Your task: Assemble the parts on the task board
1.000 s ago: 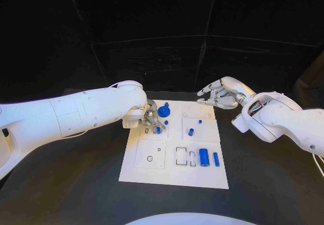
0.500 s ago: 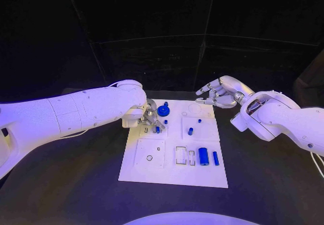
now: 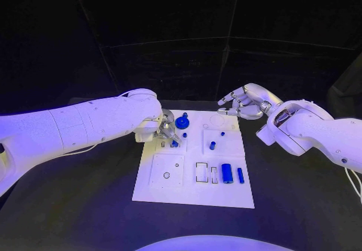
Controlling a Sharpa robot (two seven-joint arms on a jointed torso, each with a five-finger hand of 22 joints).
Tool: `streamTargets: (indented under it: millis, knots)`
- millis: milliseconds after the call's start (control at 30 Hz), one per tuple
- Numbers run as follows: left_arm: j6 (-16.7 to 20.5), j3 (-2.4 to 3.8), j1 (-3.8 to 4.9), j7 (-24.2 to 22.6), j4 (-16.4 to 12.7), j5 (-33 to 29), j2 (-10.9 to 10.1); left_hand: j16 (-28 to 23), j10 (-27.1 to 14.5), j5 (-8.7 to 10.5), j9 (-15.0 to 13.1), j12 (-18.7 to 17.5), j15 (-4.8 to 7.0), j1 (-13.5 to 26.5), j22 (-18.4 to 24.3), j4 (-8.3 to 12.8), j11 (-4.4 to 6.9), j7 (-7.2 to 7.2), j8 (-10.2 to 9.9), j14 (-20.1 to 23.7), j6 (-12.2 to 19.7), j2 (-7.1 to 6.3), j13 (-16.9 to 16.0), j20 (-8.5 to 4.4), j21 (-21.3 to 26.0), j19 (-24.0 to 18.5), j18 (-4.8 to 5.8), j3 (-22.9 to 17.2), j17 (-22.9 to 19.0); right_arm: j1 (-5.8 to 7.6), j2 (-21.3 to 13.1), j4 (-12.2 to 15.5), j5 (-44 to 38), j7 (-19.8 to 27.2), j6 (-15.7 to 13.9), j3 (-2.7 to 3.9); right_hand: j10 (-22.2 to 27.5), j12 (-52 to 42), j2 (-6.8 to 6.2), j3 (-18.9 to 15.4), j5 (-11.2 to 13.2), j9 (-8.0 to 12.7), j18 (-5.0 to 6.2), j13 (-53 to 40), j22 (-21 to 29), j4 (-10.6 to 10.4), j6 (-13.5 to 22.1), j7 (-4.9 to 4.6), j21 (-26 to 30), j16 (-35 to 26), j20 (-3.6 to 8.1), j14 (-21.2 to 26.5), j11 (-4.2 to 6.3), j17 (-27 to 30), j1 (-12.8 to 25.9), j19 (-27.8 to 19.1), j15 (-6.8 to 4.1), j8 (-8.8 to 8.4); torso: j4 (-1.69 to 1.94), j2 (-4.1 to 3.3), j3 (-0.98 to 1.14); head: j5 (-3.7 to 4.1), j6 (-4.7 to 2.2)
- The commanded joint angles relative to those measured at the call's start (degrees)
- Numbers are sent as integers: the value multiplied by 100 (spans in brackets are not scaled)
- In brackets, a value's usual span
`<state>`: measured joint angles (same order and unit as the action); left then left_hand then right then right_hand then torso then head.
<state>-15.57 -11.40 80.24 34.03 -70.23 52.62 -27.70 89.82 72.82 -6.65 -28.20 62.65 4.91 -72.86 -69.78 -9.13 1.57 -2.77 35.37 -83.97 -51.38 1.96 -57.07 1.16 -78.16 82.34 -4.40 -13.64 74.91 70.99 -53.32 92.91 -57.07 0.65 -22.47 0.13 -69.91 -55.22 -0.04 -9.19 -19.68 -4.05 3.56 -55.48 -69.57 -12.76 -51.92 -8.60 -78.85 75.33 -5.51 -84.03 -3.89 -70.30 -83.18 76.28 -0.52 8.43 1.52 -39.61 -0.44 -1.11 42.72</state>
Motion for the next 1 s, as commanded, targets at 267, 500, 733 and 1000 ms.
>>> streamTargets:
  millis: [267, 500, 733, 1000]
  knots:
    - [675, 6, 5, -264, -376, 24, -309, 18, 128, 79, -205, 35, -5, 820, -60, 1278, -13, -9, 213, -603, 1, -503, -37, 35, 18, 5, 40, -2552, 1509, 11, 0, -16, 11, 16, 35, 4, 7, 36, 15, -33, -29, 8, 113, 13, 15, -11, 25, 6, 36, -16, 1, -178, 47, 7, -38, -27, -36, 32, 23, 10, 2, 6, 19]
    - [1185, 4, -3, -308, -630, 46, -520, 18, 172, 78, -243, 90, 0, 874, -116, 1309, -9, 3, 253, -603, -3, -529, -95, 27, -14, 29, 49, -2669, 1509, 11, -12, -26, 11, 25, 28, 4, 10, 42, 15, -35, -31, 8, 115, 19, 25, -12, 26, 5, 41, -24, 1, -176, 47, 17, -36, -34, -36, 33, 28, 7, 4, -14, 35]
    - [1482, 1, -91, -342, -797, 318, -626, 18, 186, 79, -257, 106, 2, 889, -138, 1320, -6, 5, 268, -603, -4, -538, -111, 25, -26, 39, 53, -2708, 1509, 11, -20, -38, 11, 31, 29, 4, 9, 39, 15, -41, -35, 8, 115, 17, 24, -16, 27, 5, 42, -24, 1, -176, 46, 15, -30, -33, -36, 34, 31, 9, -1, -34, 42]
    - [1662, -1, -207, -326, -774, 706, -601, 18, 195, 80, -267, 116, 4, 902, -160, 1325, -4, 7, 279, -603, -6, -542, -120, 23, -40, 48, 57, -2738, 1509, 11, -14, -44, 11, 36, 36, 3, 9, 39, 13, -47, -35, 8, 114, 18, 23, -21, 27, 4, 42, -25, 1, -176, 45, 16, -24, -32, -35, 35, 5, -2, -2, -57, 45]
